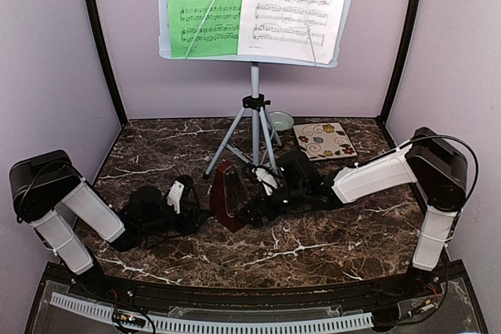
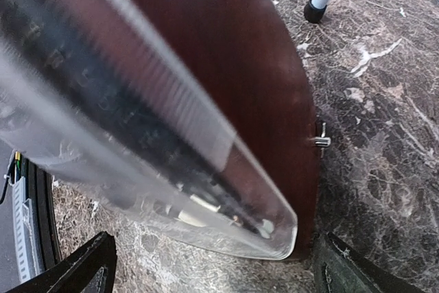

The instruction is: Set up the instrument practice props

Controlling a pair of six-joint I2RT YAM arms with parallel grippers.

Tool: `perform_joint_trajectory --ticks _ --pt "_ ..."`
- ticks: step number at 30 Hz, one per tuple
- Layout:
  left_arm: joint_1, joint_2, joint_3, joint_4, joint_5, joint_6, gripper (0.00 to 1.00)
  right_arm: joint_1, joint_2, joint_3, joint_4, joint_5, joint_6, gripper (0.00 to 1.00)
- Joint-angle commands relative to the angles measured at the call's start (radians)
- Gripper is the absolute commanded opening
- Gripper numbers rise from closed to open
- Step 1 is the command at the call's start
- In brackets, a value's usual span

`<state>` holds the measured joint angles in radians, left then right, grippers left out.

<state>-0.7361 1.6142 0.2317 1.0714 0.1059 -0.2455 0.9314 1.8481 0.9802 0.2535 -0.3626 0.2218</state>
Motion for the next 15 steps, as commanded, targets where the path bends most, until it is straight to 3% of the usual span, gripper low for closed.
perform_joint_trajectory --ticks 1,15 --pt "0.002 0.048 0.096 -0.070 -0.025 -0.031 0.50 0.021 -0.004 -0.027 0.091 -0.025 0.008 1.00" --pt "0.105 0.149 0.301 -0.187 0.042 0.006 0.47 0.112 0.030 -0.070 0.230 -0.021 0.105 1.00"
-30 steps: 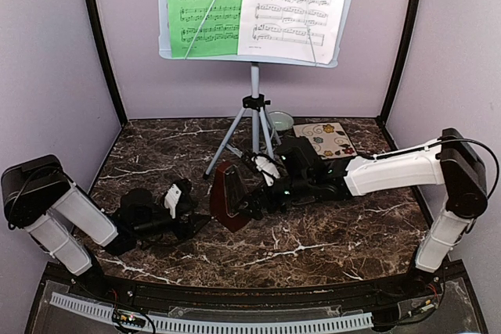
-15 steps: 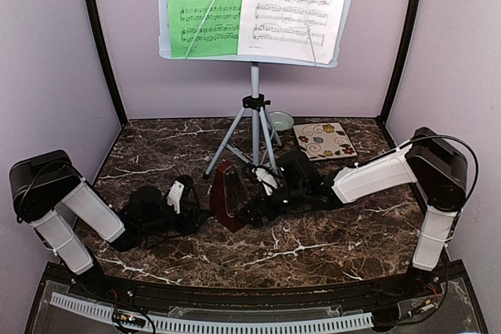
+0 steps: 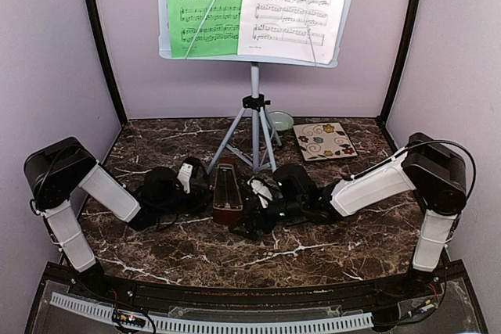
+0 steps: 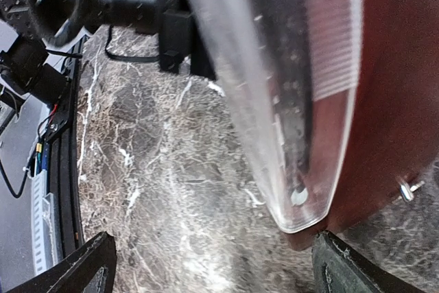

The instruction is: Set up the instrument practice props

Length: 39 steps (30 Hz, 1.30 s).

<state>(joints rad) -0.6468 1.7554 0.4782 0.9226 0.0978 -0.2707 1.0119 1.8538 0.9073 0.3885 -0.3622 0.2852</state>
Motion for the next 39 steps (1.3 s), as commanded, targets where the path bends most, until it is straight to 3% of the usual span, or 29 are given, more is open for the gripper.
perform_joint_trajectory --ticks 1,6,13,19,22,29,39 --pt "0.020 0.004 0.060 -0.047 0.049 0.036 0.47 0.040 0.025 0.002 0.105 -0.019 0.049 1.00" --pt "0.052 -0.081 0.008 -0.036 0.027 0.055 0.53 0.071 0.009 -0.015 0.130 0.014 0.063 1.00" --pt "0.039 -0.404 -0.143 -0.090 -0.073 0.058 0.82 0.057 -0.122 -0.184 0.245 0.117 0.099 1.00" --pt "-0.122 -0.603 -0.148 -0.294 -0.182 0.099 0.88 0.025 -0.202 -0.243 0.248 0.225 0.110 1.00" --pt "-0.182 -0.653 -0.161 -0.305 -0.218 0.064 0.89 0.018 -0.219 -0.259 0.249 0.274 0.110 1.00" --pt "-0.283 -0.575 -0.081 -0.318 -0.334 -0.026 0.94 0.015 -0.210 -0.262 0.255 0.315 0.113 0.99" --pt "-0.368 -0.338 0.129 -0.370 -0.541 0.009 0.99 0.014 -0.213 -0.285 0.283 0.343 0.117 0.99"
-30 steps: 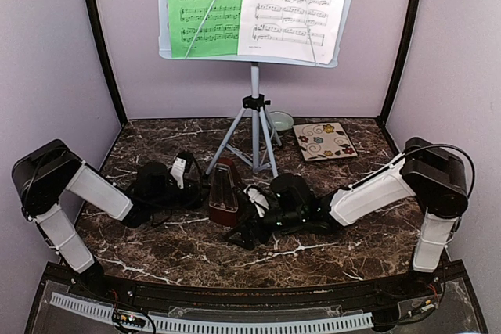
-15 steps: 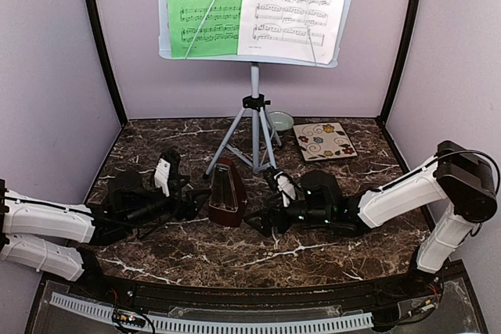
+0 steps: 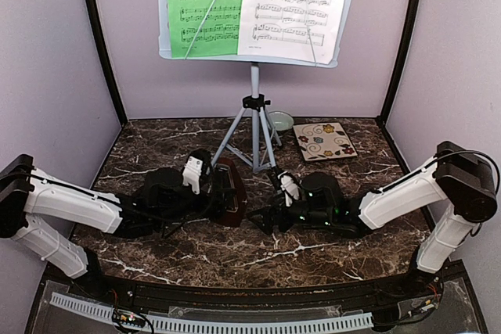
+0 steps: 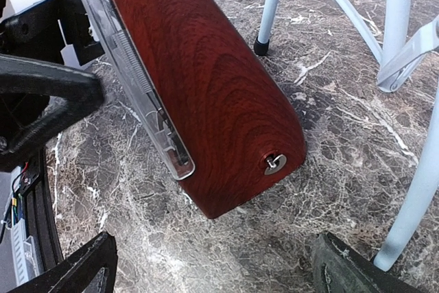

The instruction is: Set up the instrument practice props

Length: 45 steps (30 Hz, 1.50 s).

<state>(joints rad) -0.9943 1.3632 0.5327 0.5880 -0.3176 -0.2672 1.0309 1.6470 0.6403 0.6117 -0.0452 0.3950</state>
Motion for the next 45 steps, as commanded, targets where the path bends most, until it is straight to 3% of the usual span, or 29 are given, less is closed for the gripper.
perform_joint_trajectory --ticks 1,8,20,23,26,29,34,39,45 --pt "-0.024 0.072 0.089 -0.035 -0.145 0.009 0.99 -0.005 -0.007 -0.021 0.063 0.030 0.007 0.99" --pt "-0.029 0.179 0.162 -0.018 -0.242 -0.022 0.98 -0.005 0.001 -0.023 0.072 0.039 0.005 1.00" --pt "-0.029 0.301 0.243 -0.107 -0.325 -0.067 0.86 -0.005 0.015 -0.003 0.066 0.061 -0.014 1.00" --pt "-0.030 0.288 0.247 -0.140 -0.324 -0.080 0.78 -0.003 0.028 0.013 0.055 0.063 -0.018 0.99" --pt "-0.030 0.226 0.198 -0.083 -0.282 -0.056 0.60 0.015 0.042 0.038 0.028 0.096 -0.050 0.99" --pt "-0.030 0.154 0.131 -0.005 -0.243 0.008 0.50 0.031 0.057 0.055 0.019 0.120 -0.082 0.98" --pt "-0.030 0.037 0.045 0.104 -0.218 0.157 0.45 0.037 0.069 0.061 0.043 0.103 -0.091 0.98" --pt "-0.039 -0.133 -0.031 0.208 -0.095 0.350 0.38 0.037 0.063 0.050 0.118 0.058 -0.099 0.95" --pt "-0.093 -0.303 -0.075 0.277 0.030 0.608 0.34 0.030 0.048 0.059 0.207 -0.035 -0.110 0.83"
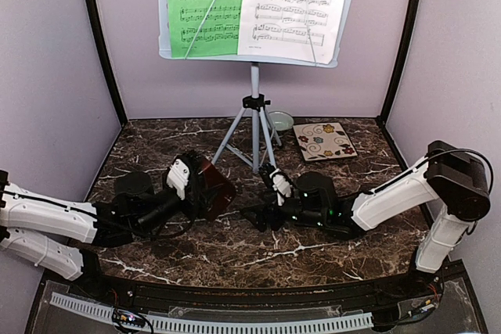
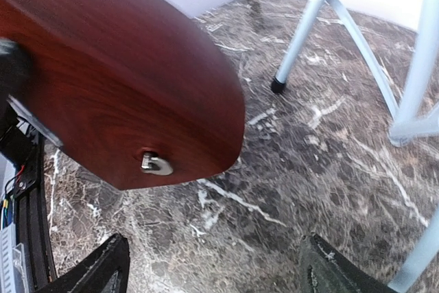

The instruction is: Set up the instrument practice props

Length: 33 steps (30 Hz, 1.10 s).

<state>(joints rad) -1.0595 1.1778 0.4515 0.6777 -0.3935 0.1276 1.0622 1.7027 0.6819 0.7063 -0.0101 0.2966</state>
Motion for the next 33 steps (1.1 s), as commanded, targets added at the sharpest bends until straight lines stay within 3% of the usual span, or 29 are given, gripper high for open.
perform_joint_trajectory --ticks 1,10,33 --pt "-0.033 -0.138 0.007 0.186 0.112 0.230 0.34 -0.006 -0.013 0.014 0.131 -0.083 0.003 0.80" --pt "-0.075 -0.216 0.033 0.159 0.127 0.308 0.31 -0.022 -0.053 0.012 0.272 -0.227 0.086 0.56" --pt "-0.108 -0.160 0.029 0.261 0.092 0.322 0.31 -0.002 0.025 0.090 0.291 -0.268 0.183 0.38"
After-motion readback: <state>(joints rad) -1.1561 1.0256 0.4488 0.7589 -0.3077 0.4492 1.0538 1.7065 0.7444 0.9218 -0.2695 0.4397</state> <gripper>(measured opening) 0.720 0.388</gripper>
